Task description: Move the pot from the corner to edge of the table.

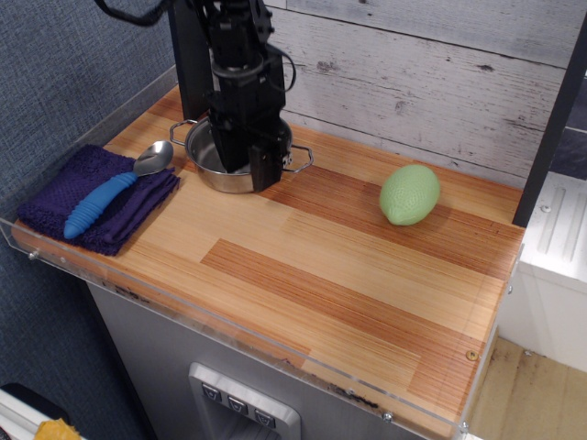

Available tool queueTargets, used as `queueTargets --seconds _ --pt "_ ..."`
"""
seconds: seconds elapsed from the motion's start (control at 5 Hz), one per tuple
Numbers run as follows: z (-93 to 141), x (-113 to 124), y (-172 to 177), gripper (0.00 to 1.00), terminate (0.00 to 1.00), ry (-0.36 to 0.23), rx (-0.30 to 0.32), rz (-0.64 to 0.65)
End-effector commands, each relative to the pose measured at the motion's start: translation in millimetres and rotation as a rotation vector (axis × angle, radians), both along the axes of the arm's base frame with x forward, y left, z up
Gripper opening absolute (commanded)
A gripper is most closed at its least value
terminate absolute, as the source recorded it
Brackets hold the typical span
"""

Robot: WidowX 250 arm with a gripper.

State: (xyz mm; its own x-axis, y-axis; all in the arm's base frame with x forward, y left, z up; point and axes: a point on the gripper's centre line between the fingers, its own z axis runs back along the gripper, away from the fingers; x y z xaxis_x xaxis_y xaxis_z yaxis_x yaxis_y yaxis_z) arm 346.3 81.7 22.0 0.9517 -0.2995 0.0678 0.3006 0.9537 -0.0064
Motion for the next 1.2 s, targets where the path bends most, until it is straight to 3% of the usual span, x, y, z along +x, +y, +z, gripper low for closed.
queueTargets --seconds 0.0,0.2,0.6,0.8,1.0 --pt "10 2 -4 0.0 0.0 -0.022 0.039 -0.011" --pt "12 0 -8 0.0 0.0 -0.019 0.045 -0.021" --pt "45 1 5 0.0 0.0 -0.109 0.037 -0.005" --pt "78 2 21 0.0 0.0 -0.18 0.054 0.053" --pt "117 -17 15 0.0 0.0 -0.26 0.053 0.085"
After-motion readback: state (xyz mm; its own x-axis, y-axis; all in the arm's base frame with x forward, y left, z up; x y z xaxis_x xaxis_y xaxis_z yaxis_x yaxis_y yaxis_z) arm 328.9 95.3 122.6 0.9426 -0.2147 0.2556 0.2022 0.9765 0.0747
